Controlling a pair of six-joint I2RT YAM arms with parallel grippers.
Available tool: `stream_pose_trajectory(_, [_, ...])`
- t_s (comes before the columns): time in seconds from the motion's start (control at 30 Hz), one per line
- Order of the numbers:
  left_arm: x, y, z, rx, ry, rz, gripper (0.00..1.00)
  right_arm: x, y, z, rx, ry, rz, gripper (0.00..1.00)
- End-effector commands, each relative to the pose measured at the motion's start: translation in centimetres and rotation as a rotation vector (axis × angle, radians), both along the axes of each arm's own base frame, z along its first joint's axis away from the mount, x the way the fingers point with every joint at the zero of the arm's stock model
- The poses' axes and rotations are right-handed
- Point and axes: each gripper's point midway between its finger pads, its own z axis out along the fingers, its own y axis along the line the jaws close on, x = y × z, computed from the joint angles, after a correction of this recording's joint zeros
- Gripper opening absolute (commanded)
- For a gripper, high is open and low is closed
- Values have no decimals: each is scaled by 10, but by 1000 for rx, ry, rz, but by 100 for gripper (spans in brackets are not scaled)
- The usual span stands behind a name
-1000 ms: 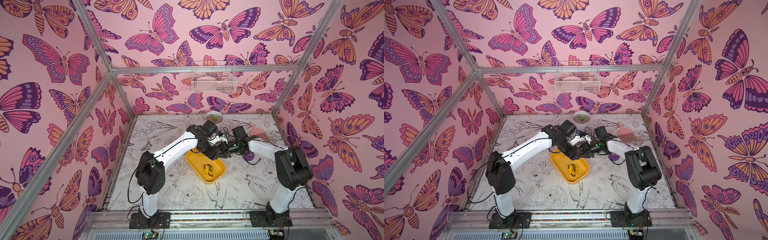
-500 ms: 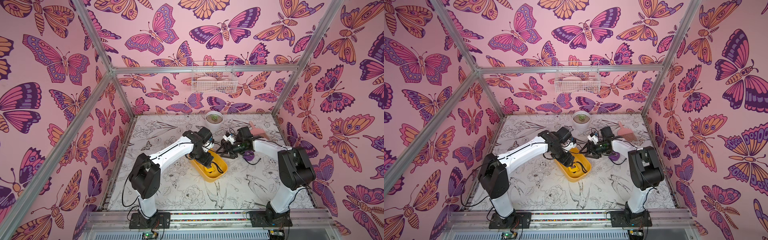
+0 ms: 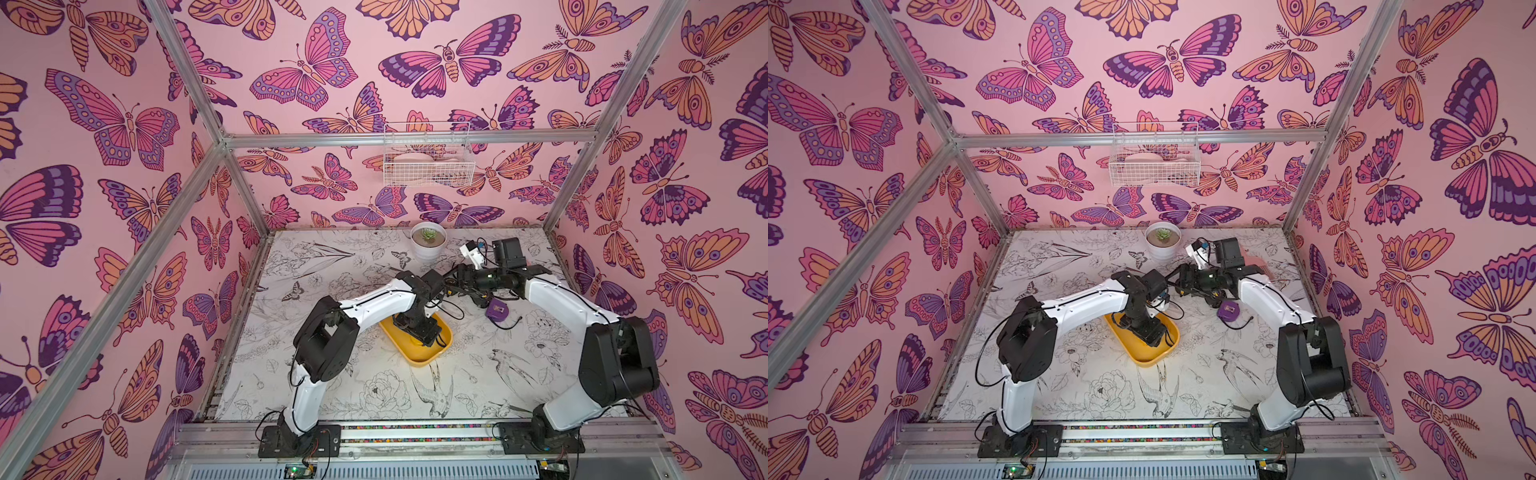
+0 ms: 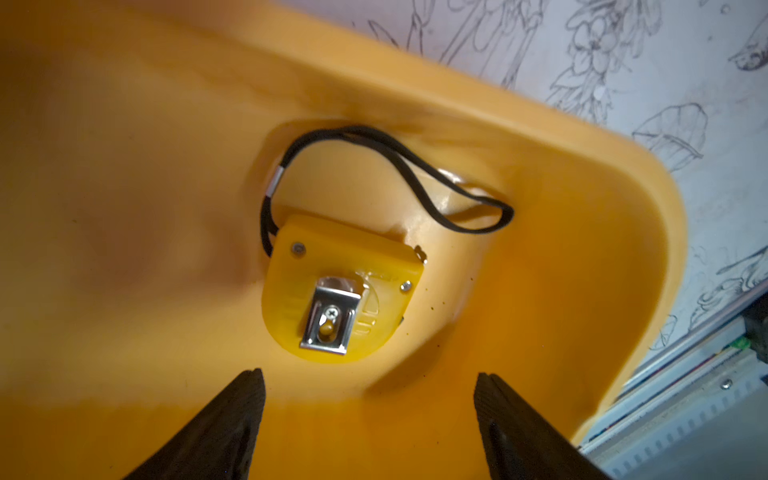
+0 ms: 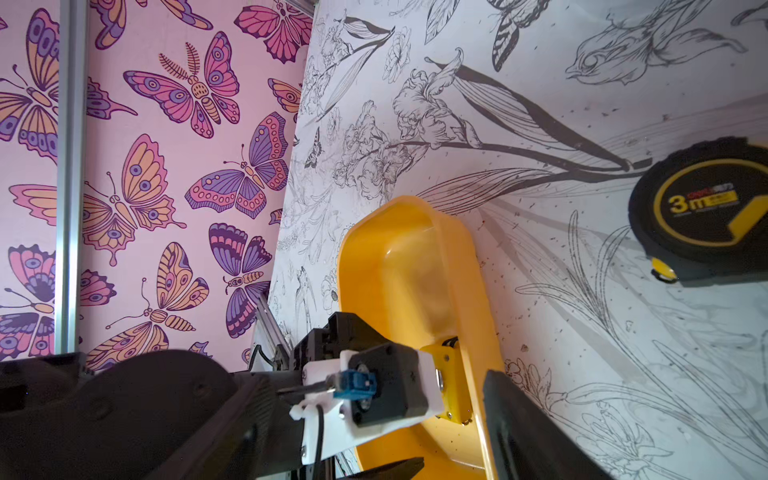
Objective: Take the tape measure out of the storage box
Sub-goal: Pick up the tape measure from the storage box.
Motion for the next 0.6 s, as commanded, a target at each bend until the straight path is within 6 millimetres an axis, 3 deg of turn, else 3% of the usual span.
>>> stream_pose_trajectory(0.0, [8,-5,-8,39,-37,-7,87,-3,-6,-7,-18,18,-27,86])
stream_pose_trajectory(0.13, [9,-6,-26,74,-42,-50,88,-6,-7,-10,-31,29,-18,89])
stream_pose_trajectory(0.17, [7,-5,-29,80,-36,-56,88,-9,-8,-2,-31,6,-16,89])
stream_pose_trajectory(0.3, [4,0,-37,97,-22,-65,90,-11,-12,2,-45,-7,-18,91])
stream_pose_trajectory(0.57, [8,-10,-55,43,-47,-119,92,-8,-12,4,-45,-9,-17,91])
